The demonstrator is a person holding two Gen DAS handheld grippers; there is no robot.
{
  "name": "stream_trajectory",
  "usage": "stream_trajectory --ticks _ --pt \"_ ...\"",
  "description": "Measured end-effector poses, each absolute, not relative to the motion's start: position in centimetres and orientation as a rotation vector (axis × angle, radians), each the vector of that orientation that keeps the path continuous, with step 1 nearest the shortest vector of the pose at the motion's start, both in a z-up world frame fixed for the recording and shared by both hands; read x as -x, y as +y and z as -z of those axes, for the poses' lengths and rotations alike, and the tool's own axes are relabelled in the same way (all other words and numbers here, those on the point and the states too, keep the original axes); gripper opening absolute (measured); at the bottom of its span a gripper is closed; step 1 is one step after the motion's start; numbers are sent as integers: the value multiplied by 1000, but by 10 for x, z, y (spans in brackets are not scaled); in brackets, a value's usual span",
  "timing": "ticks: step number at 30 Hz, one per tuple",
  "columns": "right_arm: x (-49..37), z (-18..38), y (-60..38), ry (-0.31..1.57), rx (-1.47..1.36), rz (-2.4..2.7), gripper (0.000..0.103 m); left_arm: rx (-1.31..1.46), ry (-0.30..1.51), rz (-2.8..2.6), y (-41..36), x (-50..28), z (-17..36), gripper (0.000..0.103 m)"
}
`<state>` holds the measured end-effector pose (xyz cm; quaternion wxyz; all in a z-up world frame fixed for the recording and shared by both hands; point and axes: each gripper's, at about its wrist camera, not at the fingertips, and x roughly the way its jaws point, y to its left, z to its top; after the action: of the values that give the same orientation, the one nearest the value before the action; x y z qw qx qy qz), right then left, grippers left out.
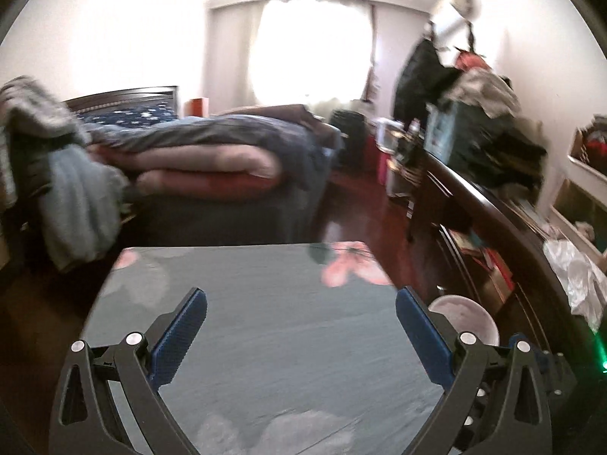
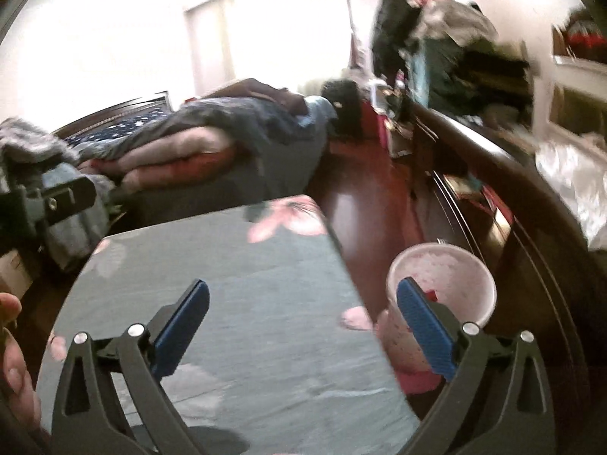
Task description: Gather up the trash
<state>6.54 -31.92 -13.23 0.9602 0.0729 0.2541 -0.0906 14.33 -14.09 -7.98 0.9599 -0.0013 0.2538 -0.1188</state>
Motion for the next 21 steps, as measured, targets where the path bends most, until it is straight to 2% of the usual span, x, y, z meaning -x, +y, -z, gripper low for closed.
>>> stream_trajectory --ticks 11,21 --pt "-9 54 -230 328 5 119 99 28 383 8 -41 -66 43 99" --pt "49 -7 -197 180 22 69 99 48 272 -39 -8 -6 1 99"
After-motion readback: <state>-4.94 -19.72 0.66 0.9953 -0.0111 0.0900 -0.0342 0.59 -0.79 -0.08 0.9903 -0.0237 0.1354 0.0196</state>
